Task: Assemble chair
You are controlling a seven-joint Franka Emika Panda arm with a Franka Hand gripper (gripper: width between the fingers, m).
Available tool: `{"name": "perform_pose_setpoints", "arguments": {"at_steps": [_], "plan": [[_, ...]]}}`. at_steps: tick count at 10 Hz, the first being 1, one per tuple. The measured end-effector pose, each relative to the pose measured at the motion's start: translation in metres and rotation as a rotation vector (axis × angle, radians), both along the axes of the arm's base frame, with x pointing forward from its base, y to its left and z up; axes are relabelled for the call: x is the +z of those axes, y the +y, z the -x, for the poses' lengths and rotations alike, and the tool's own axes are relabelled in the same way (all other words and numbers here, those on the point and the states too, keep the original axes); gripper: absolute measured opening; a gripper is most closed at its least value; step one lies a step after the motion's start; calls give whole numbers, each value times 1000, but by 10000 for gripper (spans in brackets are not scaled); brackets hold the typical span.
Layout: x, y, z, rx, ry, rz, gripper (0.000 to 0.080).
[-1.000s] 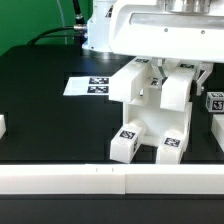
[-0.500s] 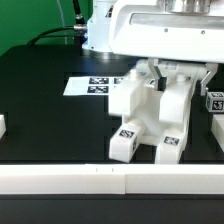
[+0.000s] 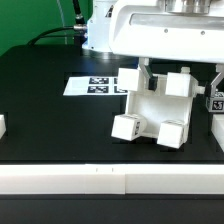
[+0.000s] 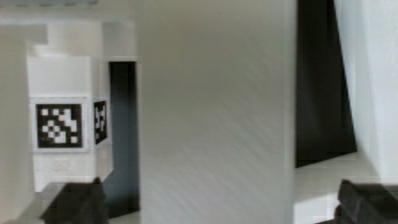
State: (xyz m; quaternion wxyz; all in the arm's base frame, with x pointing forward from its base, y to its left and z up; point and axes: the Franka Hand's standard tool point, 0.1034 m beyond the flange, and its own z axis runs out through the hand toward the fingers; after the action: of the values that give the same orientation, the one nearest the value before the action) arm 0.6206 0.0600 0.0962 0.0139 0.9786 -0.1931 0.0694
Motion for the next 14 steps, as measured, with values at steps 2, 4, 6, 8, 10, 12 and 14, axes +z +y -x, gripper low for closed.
{"name": "perform_pose_setpoints", "arguments": {"at_steps": [2, 4, 6, 8, 10, 12, 14], "plan": [[0, 0, 0, 0, 0, 0, 649], [1, 0, 0, 0, -1, -1, 649], [23, 3, 6, -1, -5, -22, 649], [41, 1, 17, -23, -12, -45, 649], [41, 2, 20, -24, -10, -47, 649], [40, 2, 20, -24, -8, -46, 649], [34, -12, 30, 2, 11, -41, 649]]}}
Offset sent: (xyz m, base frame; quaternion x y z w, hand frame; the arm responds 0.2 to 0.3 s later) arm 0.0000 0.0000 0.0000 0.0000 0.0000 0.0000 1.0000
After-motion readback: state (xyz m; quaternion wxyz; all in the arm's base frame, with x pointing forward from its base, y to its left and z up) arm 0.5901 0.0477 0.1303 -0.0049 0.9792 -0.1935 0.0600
